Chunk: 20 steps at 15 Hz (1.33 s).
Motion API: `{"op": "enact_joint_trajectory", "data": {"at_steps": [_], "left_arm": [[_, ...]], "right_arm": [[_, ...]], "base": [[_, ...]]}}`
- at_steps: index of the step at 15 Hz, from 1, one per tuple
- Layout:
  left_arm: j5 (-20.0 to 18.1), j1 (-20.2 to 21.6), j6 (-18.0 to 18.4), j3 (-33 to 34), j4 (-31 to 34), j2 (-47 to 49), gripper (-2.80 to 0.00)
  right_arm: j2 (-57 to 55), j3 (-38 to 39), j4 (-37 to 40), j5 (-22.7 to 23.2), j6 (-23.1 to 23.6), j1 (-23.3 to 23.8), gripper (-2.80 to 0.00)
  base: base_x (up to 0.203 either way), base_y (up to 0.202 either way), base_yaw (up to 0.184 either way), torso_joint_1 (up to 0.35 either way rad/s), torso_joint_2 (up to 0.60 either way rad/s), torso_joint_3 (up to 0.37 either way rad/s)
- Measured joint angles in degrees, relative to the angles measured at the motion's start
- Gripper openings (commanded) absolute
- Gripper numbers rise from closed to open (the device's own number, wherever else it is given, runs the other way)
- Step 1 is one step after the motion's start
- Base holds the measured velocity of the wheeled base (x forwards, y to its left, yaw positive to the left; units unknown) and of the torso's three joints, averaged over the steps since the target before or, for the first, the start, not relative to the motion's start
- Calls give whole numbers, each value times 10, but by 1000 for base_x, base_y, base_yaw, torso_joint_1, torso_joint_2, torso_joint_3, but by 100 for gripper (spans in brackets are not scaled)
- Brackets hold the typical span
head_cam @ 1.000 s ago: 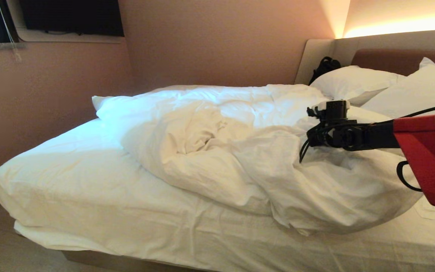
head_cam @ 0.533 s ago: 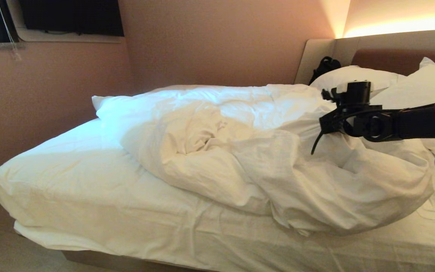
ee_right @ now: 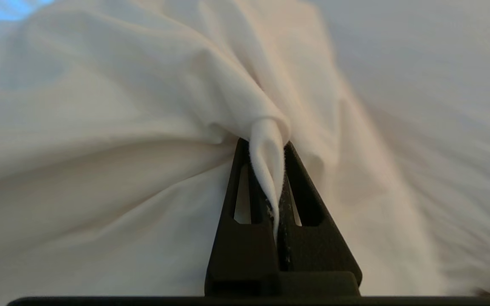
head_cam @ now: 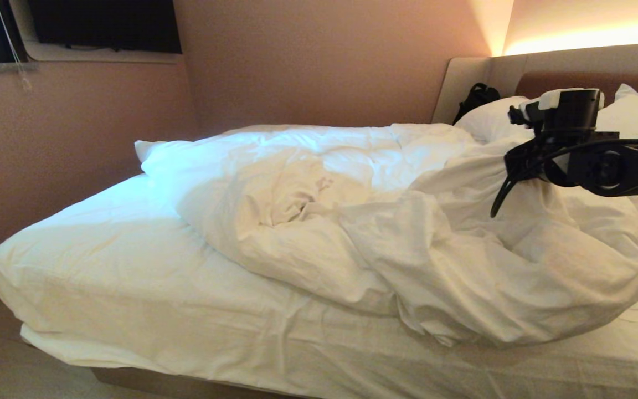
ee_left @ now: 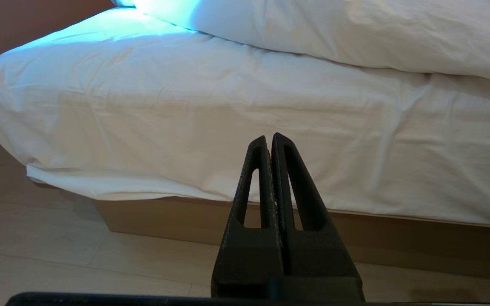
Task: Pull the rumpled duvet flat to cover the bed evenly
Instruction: Flatten the corners of the folded blanket
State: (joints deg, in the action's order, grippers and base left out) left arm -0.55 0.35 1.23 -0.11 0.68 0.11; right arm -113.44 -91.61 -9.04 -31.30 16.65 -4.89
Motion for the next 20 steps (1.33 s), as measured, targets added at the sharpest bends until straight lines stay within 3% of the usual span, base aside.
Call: {"op": "enact_joint_trajectory", "data": {"at_steps": [5, 12, 20], "left_arm": [[0, 0, 0, 0, 0, 0, -280], [-1, 0, 0, 0, 0, 0, -280], [0, 0, 0, 0, 0, 0, -280]], "right_arm": [[43, 28, 4, -56, 17, 35, -280], [152, 149, 6, -66, 61, 57, -280], [219, 195, 6, -88, 84, 100, -280]], "base": [[0, 0, 0, 0, 0, 0], [0, 0, 0, 0, 0, 0], [0, 0, 0, 0, 0, 0]]}}
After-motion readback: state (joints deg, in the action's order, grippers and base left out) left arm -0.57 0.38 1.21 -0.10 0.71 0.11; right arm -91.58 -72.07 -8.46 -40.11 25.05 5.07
